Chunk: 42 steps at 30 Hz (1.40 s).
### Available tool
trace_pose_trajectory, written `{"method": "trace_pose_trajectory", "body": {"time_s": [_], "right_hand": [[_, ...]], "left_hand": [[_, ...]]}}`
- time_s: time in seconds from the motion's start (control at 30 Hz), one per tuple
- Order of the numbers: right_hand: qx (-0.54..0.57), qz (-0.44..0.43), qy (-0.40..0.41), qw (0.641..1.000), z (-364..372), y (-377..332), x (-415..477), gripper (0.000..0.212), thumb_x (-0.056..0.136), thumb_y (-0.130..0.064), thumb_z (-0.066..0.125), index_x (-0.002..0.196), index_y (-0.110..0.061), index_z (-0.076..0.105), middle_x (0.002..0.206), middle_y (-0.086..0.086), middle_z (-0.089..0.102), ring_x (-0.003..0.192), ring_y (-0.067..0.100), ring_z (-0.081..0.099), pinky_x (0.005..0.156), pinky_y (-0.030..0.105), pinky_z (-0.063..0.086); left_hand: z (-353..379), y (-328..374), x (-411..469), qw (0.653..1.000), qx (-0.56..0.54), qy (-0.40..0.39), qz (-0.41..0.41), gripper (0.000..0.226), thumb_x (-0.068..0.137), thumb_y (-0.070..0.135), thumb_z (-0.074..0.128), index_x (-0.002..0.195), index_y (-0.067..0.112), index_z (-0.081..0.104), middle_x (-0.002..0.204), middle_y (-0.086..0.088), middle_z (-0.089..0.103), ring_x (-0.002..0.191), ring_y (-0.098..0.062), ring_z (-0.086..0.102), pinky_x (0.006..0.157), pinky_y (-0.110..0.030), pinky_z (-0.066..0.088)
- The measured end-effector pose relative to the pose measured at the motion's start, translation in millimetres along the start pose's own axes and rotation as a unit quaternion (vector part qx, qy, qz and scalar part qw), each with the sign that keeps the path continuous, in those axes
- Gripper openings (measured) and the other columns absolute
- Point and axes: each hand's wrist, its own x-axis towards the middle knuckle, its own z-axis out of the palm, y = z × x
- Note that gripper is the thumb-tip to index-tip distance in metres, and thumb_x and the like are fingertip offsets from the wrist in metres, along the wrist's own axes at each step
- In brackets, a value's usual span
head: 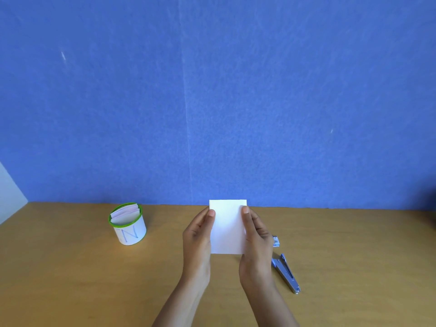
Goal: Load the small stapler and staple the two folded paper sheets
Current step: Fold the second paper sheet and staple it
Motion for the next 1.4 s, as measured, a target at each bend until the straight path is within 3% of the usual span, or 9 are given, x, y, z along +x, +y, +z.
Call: {"method": "trace_pose_trajectory", "body": {"time_s": [0.23, 0.63, 0.87, 1.0, 1.1, 1.17, 1.33, 1.4], "right_hand": [[0.009, 0.016, 0.013, 1.0, -1.0, 4.9, 1.0, 0.015, 0.088, -0.028, 0.064, 0.088, -0.019, 0.075, 0.084, -0.002, 0.075, 0.073, 0.013, 0.067, 0.07, 0.033, 0.052], [0.021, 0.045, -0.005, 0.999, -4.0, 1.7, 0.4, 0.014, 0.087, -0.028, 0.064, 0.086, -0.018, 0.074, 0.088, 0.002, 0.075, 0.081, 0.019, 0.066, 0.083, 0.042, 0.051], [0.04, 0.073, 0.019, 0.996, -3.2, -2.4, 3.2, 0.008, 0.084, -0.025, 0.068, 0.082, -0.018, 0.072, 0.087, 0.003, 0.068, 0.08, 0.02, 0.062, 0.081, 0.041, 0.049], [0.043, 0.069, 0.033, 0.996, -3.1, -1.4, 2.1, 0.008, 0.083, -0.025, 0.069, 0.078, -0.02, 0.072, 0.084, 0.0, 0.068, 0.079, 0.019, 0.06, 0.078, 0.039, 0.048], [0.024, 0.044, 0.044, 0.998, -2.4, 1.4, 0.5, 0.01, 0.084, -0.025, 0.069, 0.078, -0.019, 0.073, 0.081, -0.004, 0.07, 0.077, 0.016, 0.06, 0.075, 0.036, 0.048], [0.013, 0.024, 0.051, 0.998, -1.9, 3.5, -1.1, 0.01, 0.085, -0.025, 0.068, 0.079, -0.019, 0.074, 0.081, -0.006, 0.071, 0.08, 0.015, 0.06, 0.079, 0.036, 0.048], [-0.009, -0.013, 0.054, 0.998, -1.2, 6.4, -2.2, 0.009, 0.086, -0.023, 0.068, 0.081, -0.019, 0.074, 0.073, -0.011, 0.07, 0.076, 0.01, 0.06, 0.075, 0.029, 0.048], [-0.016, -0.022, 0.051, 0.998, -0.3, 7.2, -2.3, 0.009, 0.086, -0.022, 0.067, 0.082, -0.02, 0.074, 0.075, -0.011, 0.071, 0.077, 0.01, 0.061, 0.075, 0.029, 0.047]], "left_hand": [[-4.0, -2.6, 4.1, 0.998, -0.004, 0.06, -0.008, 0.014, 0.086, 0.015, 0.066, 0.097, 0.014, 0.075, 0.104, -0.006, 0.074, 0.106, -0.024, 0.064, 0.103, -0.05, 0.044], [-3.5, -5.2, 3.8, 0.997, -0.009, 0.081, -0.015, 0.019, 0.088, 0.01, 0.063, 0.105, 0.009, 0.071, 0.109, -0.007, 0.072, 0.114, -0.025, 0.061, 0.106, -0.047, 0.042], [-0.9, -4.9, 3.7, 0.996, -0.011, 0.087, -0.016, 0.017, 0.087, 0.012, 0.064, 0.102, 0.006, 0.071, 0.107, -0.012, 0.072, 0.114, -0.033, 0.06, 0.104, -0.05, 0.043], [1.5, -5.3, 2.5, 0.995, -0.009, 0.094, -0.011, 0.011, 0.086, 0.012, 0.065, 0.094, 0.012, 0.073, 0.102, -0.006, 0.073, 0.104, -0.024, 0.064, 0.098, -0.04, 0.048], [2.2, -5.5, 1.9, 0.995, -0.011, 0.1, -0.005, 0.011, 0.087, 0.012, 0.064, 0.087, 0.02, 0.072, 0.094, 0.006, 0.073, 0.095, -0.01, 0.063, 0.083, -0.023, 0.048], [1.8, -5.5, 2.2, 0.995, -0.009, 0.101, -0.007, 0.012, 0.088, 0.012, 0.063, 0.087, 0.02, 0.071, 0.093, 0.008, 0.072, 0.091, -0.007, 0.062, 0.076, -0.019, 0.046], [-1.3, -2.3, 1.9, 0.997, 0.018, 0.08, 0.011, 0.018, 0.089, 0.008, 0.057, 0.094, 0.021, 0.07, 0.104, 0.008, 0.069, 0.098, -0.007, 0.06, 0.086, -0.023, 0.046], [-3.4, 0.1, 3.6, 0.997, 0.035, 0.062, 0.032, 0.017, 0.088, 0.009, 0.06, 0.094, 0.021, 0.07, 0.101, 0.01, 0.07, 0.093, -0.001, 0.061, 0.081, -0.016, 0.047]]}}
